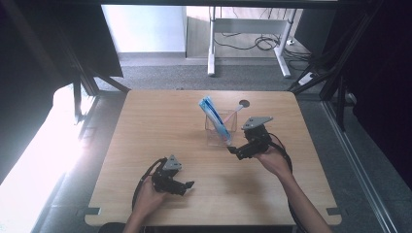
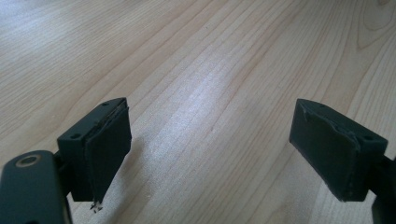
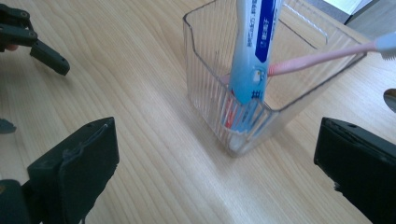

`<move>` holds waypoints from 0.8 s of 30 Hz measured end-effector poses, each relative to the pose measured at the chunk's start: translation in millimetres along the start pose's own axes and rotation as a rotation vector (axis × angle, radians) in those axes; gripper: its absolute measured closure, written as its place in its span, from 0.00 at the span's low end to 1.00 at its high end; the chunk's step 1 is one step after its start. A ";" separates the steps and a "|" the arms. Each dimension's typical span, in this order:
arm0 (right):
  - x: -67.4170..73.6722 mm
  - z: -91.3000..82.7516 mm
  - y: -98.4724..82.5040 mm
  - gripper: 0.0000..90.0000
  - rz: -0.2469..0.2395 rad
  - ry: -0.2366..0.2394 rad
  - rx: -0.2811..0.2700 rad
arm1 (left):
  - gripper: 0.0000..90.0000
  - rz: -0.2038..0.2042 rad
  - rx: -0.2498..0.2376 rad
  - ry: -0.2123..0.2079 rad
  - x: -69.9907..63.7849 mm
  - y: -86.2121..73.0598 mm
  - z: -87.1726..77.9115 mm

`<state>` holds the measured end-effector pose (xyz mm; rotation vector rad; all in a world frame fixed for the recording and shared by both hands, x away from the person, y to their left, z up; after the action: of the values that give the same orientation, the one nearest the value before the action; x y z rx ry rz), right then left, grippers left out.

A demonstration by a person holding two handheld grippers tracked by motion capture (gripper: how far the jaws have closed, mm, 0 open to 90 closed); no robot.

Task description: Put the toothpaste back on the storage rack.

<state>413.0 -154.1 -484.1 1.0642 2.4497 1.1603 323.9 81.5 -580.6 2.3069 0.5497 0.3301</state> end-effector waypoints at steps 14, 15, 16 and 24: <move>-3.1 -23.4 -27.6 0.00 0.005 -0.026 -0.020 | 0.15 -0.003 0.003 -0.002 -0.4 -0.5 1.1; -3.3 -25.0 -29.8 0.00 0.008 -0.029 -0.023 | 0.15 -0.003 0.003 -0.002 -0.5 -0.5 1.2; -3.4 -26.6 -32.0 0.00 0.011 -0.031 -0.027 | 0.15 -0.003 0.003 -0.003 -0.7 -0.5 1.3; -7.6 -35.8 -54.0 0.00 0.038 -0.038 -0.030 | 0.15 -0.004 0.007 -0.004 -1.2 -0.8 1.7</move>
<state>373.4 -202.9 -501.4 1.1187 2.3856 1.1736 323.3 80.4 -582.4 2.3123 0.5544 0.3227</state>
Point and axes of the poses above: each handheld gripper's, and its own axes: z roughly forward along the jaws, y roughly out of its top, x roughly to its left, the point moved 7 cm from there along z, roughly forward along the jaws, and after that the axes turned 12 degrees about z, right-handed, at the moved point
